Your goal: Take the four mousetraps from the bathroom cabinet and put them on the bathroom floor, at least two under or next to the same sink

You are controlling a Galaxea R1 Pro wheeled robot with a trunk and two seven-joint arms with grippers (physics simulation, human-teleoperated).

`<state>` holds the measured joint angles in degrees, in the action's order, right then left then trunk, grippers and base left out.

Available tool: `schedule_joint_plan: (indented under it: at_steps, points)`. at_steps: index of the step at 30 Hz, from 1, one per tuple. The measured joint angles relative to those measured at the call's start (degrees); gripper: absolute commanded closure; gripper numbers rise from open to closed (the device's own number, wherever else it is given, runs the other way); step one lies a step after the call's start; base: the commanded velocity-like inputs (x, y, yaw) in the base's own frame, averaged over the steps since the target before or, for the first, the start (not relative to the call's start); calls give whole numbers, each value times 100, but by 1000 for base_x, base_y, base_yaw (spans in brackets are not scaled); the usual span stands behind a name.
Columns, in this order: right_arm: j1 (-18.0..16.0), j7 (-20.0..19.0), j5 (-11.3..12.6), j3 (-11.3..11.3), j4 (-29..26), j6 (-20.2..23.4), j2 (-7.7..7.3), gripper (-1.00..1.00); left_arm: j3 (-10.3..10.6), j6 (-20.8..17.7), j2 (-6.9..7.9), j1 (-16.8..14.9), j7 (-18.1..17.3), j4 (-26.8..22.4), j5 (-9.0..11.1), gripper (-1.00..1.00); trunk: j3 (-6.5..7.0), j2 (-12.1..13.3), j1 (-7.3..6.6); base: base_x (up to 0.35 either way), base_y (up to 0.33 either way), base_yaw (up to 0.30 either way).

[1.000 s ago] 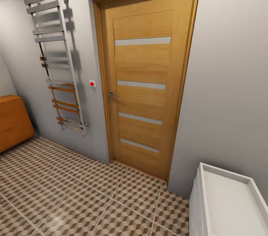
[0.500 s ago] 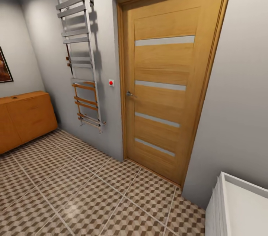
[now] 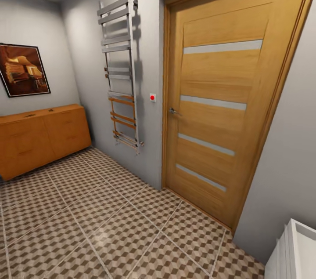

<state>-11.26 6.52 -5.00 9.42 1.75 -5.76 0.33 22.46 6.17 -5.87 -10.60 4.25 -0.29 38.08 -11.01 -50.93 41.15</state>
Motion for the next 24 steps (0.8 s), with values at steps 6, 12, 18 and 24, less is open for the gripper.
schedule_joint_plan:
  at_steps: [6, 12, 18, 24]
  points:
    - [0, 1, 0, 0, 0, -1, 0, -100, 0, -6, 0, 0, 0, 0, 0, -100, 0, 0, 0, 0, 0, 300]
    - [0, 0, 0, 0, 0, 0, 0, -100, 0, -7, 0, 0, 0, 0, 0, -100, 0, 0, 0, 0, 0, 300]
    - [0, 7, 0, 0, 0, 0, 0, -100, 0, -8, 0, 0, 0, 0, 0, -100, 0, 0, 0, 0, 0, 300]
    - [0, 8, 0, 0, 0, -4, 0, -100, 0, -8, 0, 0, 0, 0, 0, -100, 0, 0, 0, 0, 0, 300]
